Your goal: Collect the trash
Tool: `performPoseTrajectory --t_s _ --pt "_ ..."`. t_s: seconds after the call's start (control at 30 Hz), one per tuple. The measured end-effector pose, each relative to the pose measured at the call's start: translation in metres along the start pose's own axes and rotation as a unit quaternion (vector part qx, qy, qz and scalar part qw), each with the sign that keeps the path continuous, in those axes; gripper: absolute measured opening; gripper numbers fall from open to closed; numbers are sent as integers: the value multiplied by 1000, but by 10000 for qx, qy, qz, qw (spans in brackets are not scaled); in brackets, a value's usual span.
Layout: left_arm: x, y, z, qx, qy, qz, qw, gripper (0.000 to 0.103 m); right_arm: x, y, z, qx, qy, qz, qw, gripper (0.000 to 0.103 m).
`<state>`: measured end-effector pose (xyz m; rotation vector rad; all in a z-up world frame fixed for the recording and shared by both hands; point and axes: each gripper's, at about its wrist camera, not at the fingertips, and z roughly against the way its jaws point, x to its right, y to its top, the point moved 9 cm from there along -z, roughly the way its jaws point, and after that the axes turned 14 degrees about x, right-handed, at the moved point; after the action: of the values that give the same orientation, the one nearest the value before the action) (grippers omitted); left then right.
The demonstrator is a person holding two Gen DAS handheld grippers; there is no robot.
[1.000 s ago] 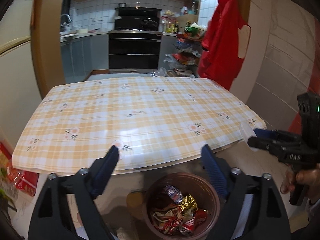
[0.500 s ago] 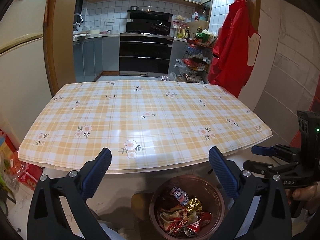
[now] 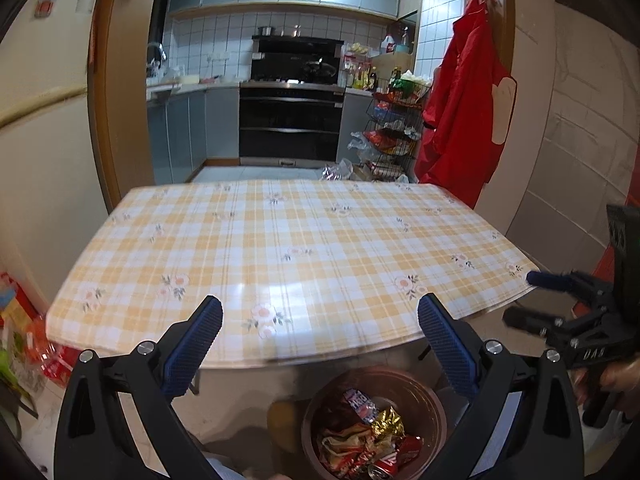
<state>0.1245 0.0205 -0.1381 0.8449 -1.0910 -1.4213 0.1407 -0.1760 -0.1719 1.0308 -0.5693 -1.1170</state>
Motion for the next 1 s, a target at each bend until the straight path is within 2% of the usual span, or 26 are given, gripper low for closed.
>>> performPoseTrajectory --t_s 0.27,0.43,0.63,1.0 --pt "11 57 16 418 57 -374 9984 97 10 73 35 611 -339 218 9973 97" --pt "19 88 28 693 63 -507 9963 97 18 103 58 914 -518 276 9941 97" --pt "32 110 37 914 6 -584 9941 97 23 117 71 1055 -645 326 9918 97" --pt "40 114 43 1032 91 -691 9922 97 24 115 73 1050 -729 276 9914 97"
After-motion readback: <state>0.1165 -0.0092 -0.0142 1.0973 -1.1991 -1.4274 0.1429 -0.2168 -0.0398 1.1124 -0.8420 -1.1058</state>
